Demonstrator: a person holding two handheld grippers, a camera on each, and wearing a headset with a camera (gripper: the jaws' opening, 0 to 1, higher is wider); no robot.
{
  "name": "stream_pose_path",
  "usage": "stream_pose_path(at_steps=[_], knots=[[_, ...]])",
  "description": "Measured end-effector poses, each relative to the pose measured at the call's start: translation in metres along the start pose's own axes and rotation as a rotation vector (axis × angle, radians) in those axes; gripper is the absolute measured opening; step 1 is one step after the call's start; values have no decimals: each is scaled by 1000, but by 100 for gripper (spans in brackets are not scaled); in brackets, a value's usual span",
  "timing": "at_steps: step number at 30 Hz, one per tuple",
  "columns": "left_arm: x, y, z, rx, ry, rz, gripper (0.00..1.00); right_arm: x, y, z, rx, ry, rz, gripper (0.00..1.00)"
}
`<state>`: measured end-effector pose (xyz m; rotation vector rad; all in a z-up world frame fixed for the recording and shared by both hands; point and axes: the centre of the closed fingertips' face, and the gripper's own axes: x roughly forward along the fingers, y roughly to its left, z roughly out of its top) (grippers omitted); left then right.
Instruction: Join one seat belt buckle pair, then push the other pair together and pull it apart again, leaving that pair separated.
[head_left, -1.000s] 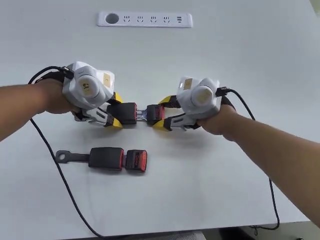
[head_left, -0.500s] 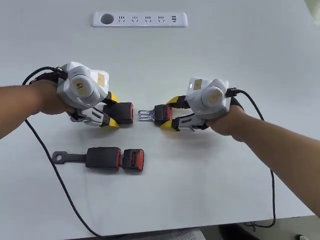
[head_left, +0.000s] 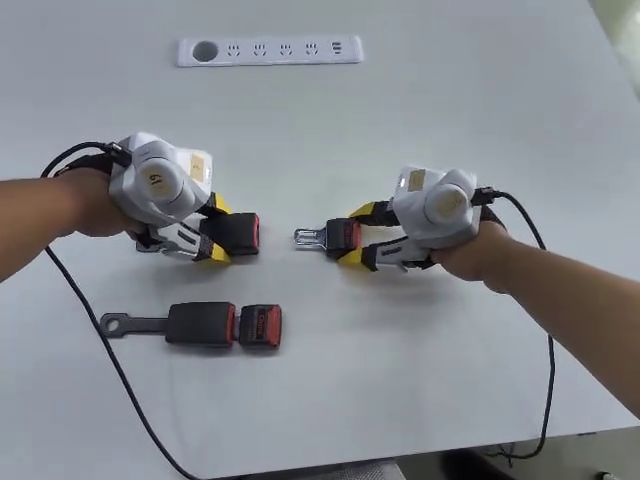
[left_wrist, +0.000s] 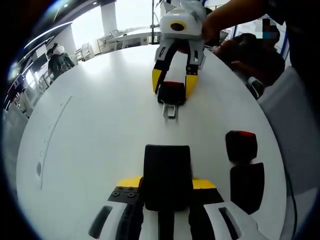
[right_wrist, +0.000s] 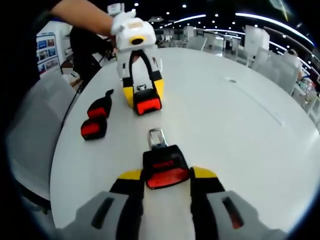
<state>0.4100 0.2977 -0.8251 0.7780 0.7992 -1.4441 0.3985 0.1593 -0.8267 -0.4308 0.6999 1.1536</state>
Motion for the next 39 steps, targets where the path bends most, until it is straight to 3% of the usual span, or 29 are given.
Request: stream_pose_path(at_steps=[25,39], knots=[[0,-1,0,3,14,-3,35,-41,-8,-35,19,57,-22,37],[-1,-1,0,7,27,-3,35,-41,-13,-35,7,77,-31,36]])
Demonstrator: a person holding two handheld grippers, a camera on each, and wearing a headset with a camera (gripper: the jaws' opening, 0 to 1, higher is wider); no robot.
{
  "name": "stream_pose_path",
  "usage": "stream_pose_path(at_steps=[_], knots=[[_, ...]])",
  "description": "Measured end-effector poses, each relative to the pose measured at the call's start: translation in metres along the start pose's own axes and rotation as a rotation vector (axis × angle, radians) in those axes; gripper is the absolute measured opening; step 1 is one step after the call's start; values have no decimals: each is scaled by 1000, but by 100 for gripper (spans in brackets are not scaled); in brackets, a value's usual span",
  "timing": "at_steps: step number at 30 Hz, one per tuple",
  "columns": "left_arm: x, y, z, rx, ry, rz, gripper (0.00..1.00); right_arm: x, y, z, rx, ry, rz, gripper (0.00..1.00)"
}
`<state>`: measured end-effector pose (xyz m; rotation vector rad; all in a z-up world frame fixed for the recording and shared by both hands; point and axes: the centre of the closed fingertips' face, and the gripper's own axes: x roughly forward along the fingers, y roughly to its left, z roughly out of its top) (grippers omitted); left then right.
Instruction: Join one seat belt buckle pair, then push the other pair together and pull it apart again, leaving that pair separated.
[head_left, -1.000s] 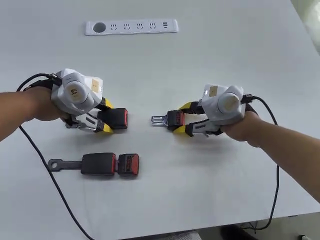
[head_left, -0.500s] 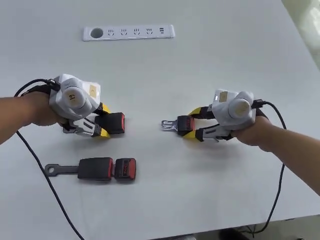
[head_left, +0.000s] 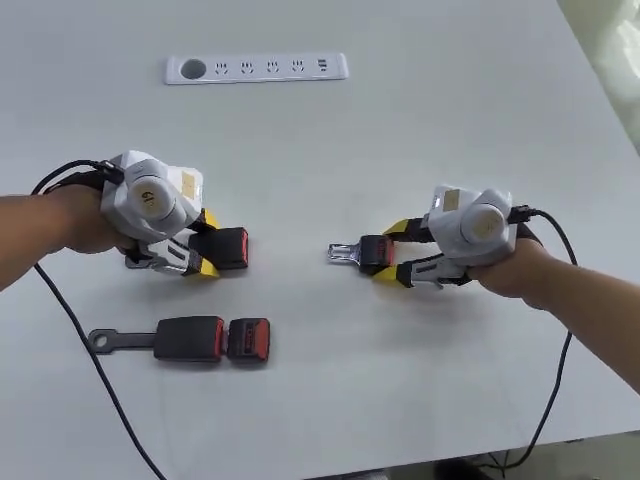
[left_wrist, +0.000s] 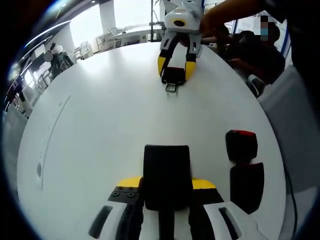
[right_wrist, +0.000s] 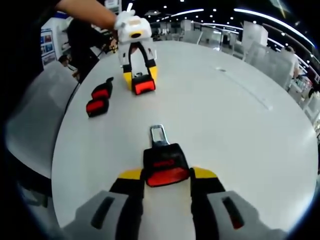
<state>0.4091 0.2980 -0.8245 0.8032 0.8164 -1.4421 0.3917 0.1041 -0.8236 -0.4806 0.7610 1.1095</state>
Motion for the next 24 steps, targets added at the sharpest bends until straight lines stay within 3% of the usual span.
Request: stream_pose_path(at_steps=[9,15,19,22,24], knots=[[0,0,0,0,-4,-3,35,0,3,-2,-13,12,15,40],[1,0,2,1,16,-2,35,1,-1,-4,12,17,-23,53],[0,-4,2,3,29,-18,40,-1,-4,3,35,-21,-47,63],[-1,1,1,-49,37,5,42,-2,-7,6,45,-31,-67,67],[-2,3,0,-67,44,21,49,-3,-8,7,52,-39,-75,69]])
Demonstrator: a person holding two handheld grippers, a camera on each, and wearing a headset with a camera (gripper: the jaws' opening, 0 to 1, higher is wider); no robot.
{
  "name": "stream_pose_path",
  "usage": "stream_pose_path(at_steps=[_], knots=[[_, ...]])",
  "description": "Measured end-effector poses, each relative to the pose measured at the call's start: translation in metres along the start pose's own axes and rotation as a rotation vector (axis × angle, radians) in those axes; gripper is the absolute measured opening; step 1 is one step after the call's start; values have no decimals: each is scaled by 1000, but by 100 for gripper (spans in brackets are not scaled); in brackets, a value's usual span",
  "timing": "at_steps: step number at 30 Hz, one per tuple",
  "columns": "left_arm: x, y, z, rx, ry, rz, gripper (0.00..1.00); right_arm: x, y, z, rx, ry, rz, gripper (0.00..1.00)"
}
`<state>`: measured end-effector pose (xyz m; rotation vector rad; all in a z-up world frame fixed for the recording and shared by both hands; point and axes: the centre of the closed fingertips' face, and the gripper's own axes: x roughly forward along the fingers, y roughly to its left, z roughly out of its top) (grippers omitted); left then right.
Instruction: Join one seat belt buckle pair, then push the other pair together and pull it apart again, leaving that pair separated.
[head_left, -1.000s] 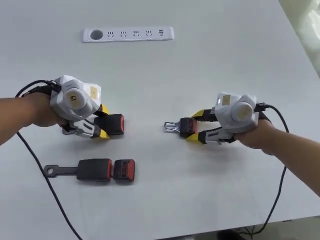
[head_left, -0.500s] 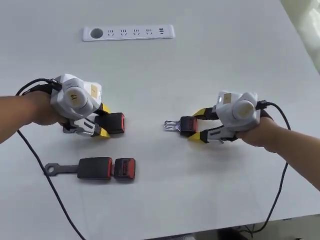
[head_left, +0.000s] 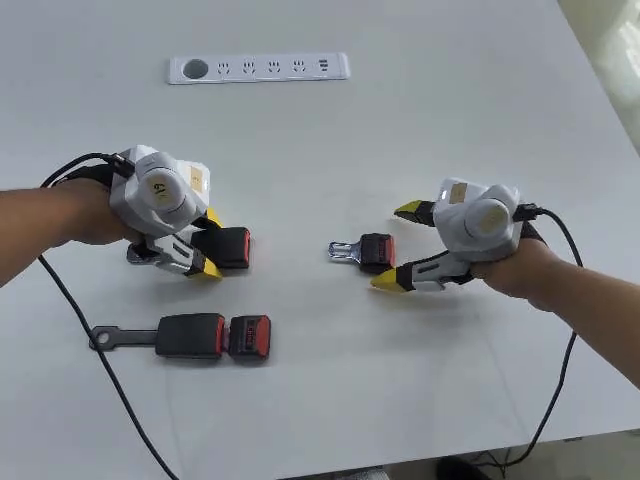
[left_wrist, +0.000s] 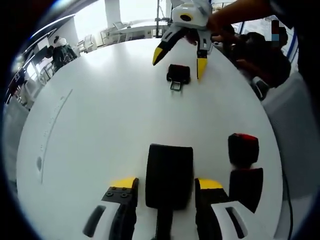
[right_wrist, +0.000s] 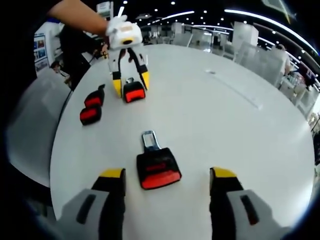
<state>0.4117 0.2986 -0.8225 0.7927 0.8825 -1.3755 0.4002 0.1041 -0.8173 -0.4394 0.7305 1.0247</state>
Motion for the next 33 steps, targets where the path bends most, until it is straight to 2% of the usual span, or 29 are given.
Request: stream_pose_path(at_steps=[1,3,6,7,8,11,14,16,18,21,23,26,29,31,33], knots=[[-1,-1,2,-3,-10,-3,54,-1,-1,1,1,-8,-9,70],[-4,-3,4,-22,-29,-8,57,-2,-2,3,8,-19,-23,73],[-10,2,3,-54,-39,33,59,-6,-8,8,29,-49,-76,76],[-12,2,3,-72,-50,41,61,-7,-9,10,42,-63,-86,76],[-14,2,6,-105,-78,46,63,-8,-9,11,61,-77,-98,77],[-22,4,4,-142,-101,87,70,-9,-9,10,78,-82,-124,84],[-31,5,3,-220,-144,125,74,-11,-10,10,87,-94,-168,87],[-35,5,-5,-295,-126,160,79,-13,-14,12,115,-120,-197,91],[-42,3,-8,-327,-148,190,84,-14,-13,14,142,-146,-213,91],[-54,-1,-14,-397,-180,242,88,-15,-8,17,141,-159,-228,93],[-63,-8,-14,-425,-224,264,90,-14,-2,19,153,-165,-223,93],[-78,-17,-21,-460,-245,315,94,-15,7,24,167,-185,-225,93],[-93,-25,-23,-493,-303,364,98,-17,21,33,167,-201,-231,94],[-103,-34,-24,-535,-369,366,99,-18,29,38,167,-203,-238,94],[-111,-37,-30,-550,-381,396,100,-21,38,45,179,-225,-244,94]])
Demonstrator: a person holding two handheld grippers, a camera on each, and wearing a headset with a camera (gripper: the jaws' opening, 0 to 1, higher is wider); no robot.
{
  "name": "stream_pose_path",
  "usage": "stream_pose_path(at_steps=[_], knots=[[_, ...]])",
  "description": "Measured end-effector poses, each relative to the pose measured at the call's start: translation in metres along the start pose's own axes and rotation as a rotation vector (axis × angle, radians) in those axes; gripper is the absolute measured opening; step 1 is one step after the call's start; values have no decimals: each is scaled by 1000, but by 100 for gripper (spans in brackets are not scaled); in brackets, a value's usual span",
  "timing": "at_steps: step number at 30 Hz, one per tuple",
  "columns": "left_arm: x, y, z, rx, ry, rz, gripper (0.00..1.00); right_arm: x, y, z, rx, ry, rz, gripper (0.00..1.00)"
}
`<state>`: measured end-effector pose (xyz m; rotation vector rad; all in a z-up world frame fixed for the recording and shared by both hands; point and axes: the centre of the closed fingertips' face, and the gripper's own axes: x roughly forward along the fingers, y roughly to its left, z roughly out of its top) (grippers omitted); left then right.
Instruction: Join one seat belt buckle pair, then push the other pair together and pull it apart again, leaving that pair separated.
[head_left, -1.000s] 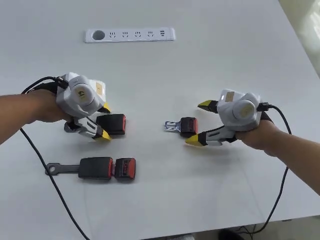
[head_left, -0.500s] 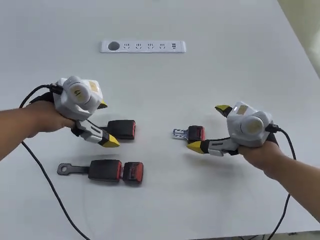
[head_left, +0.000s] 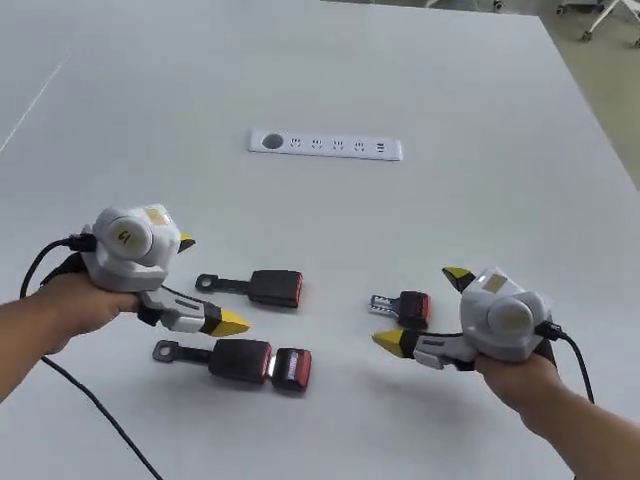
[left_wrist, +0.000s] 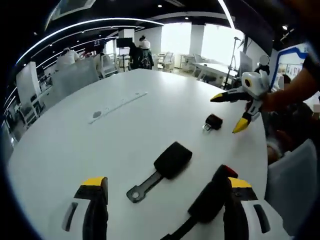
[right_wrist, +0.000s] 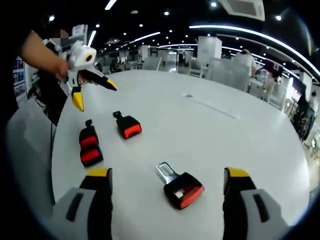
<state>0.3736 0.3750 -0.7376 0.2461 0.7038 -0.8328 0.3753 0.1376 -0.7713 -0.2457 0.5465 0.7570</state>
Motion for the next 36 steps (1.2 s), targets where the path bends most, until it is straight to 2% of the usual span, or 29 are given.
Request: stream_pose_path(at_steps=[2,5,7,9,11,13,20,24,27,30,36], knots=[[-9,-1,-1,-38,-31,8,100,-4,9,5,-5,-9,-18,94],[-26,-6,-9,-34,-47,11,100,-9,24,11,-3,-20,-22,95],[-37,-10,-11,24,-62,15,100,-13,34,13,-10,-11,-31,95],[-47,-12,-13,-11,-89,12,100,-16,43,15,-15,-4,-37,95],[-55,-13,-18,0,-93,10,100,-19,52,19,-17,-10,-41,96],[-63,-20,-22,14,-101,-20,100,-22,57,22,-20,-14,-48,97],[-92,-24,-36,62,-120,-25,100,-32,80,24,-37,-13,-56,98],[-103,-24,-40,50,-142,-23,100,-37,96,22,-67,3,-41,99],[-108,-24,-46,51,-148,-23,100,-42,102,21,-69,0,-42,99],[-114,-24,-48,43,-173,-18,100,-48,105,17,-50,-3,-54,100],[-118,-31,-60,44,-160,-28,100,-60,109,10,-39,-6,-73,100]])
